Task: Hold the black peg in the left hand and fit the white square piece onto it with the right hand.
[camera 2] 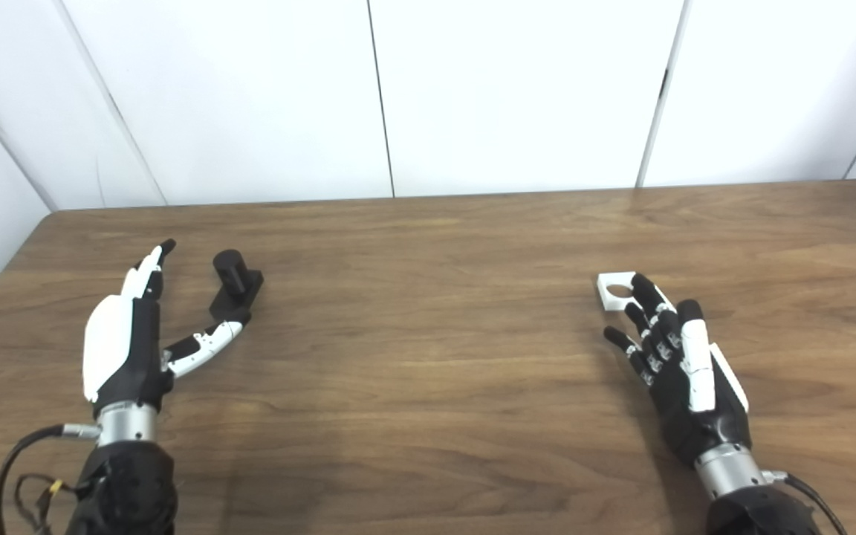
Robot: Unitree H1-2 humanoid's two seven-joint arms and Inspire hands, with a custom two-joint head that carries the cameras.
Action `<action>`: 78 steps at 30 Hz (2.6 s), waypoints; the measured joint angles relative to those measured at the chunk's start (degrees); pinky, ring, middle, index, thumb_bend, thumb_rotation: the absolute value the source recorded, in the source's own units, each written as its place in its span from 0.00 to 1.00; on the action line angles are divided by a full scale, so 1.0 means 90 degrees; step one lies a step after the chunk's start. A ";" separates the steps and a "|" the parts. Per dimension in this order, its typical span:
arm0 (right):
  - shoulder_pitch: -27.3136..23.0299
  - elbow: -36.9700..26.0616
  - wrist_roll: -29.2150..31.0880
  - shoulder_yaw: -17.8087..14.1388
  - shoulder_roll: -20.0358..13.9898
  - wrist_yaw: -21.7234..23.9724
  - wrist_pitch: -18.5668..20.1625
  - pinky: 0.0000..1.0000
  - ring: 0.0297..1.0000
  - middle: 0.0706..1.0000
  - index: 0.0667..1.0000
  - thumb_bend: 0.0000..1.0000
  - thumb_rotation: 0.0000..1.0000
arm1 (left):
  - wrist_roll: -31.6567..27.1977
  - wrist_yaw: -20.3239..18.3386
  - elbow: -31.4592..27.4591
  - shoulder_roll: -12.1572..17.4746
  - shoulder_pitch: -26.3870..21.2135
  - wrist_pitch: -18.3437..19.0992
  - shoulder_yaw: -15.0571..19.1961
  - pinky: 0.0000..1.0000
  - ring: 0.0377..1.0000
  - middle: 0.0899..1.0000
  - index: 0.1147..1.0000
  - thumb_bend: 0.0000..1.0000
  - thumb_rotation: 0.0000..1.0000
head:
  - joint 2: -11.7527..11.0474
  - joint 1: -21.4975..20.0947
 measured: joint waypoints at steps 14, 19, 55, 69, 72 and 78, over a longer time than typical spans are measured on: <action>-0.0006 0.0038 -0.0206 0.0019 0.0005 -0.0055 -0.0026 0.96 0.99 0.98 0.92 0.60 0.99 | 0.0470 -0.0203 0.1638 0.0527 -0.0992 0.0304 -0.0317 0.99 0.98 0.95 0.89 0.74 0.47 | -0.0059 -0.0010; -0.0008 0.0041 -0.0273 0.0026 0.0008 -0.0060 -0.0044 0.97 0.98 0.98 0.91 0.61 0.99 | 0.0574 -0.0164 0.2567 0.0733 -0.1425 0.0403 -0.0512 0.96 0.97 0.94 0.86 0.75 0.48 | -0.0069 -0.0029; 0.0082 0.0026 -0.0450 0.0058 -0.0019 -0.0136 -0.0084 0.98 1.00 0.98 0.92 0.63 1.00 | 0.0511 0.0266 0.3570 0.0967 -0.1944 0.0427 -0.1198 0.95 0.95 0.86 0.55 0.72 0.34 | 0.0039 -0.0010; 0.0096 0.0020 -0.0420 0.0088 -0.0113 -0.0122 -0.0081 0.99 1.00 0.99 0.93 0.64 1.00 | 0.0523 0.0512 0.3532 0.0971 -0.2021 0.0406 -0.1215 0.94 0.93 0.83 0.46 0.76 0.23 | 0.0068 -0.0019; 0.0097 0.0020 -0.0420 0.0102 -0.0148 -0.0119 -0.0081 0.99 1.00 0.99 0.93 0.64 1.00 | 0.0506 0.0534 0.3532 0.0971 -0.2020 0.0402 -0.1214 0.94 0.94 0.83 0.46 0.75 0.22 | 0.0078 -0.0019; 0.0099 0.0018 -0.0411 0.0111 -0.0156 -0.0104 -0.0081 0.99 1.00 0.99 0.93 0.64 1.00 | 0.0368 0.0588 0.3500 0.0970 -0.2010 0.0347 -0.1206 0.97 0.95 0.84 0.47 0.72 0.19 | 0.0088 -0.0049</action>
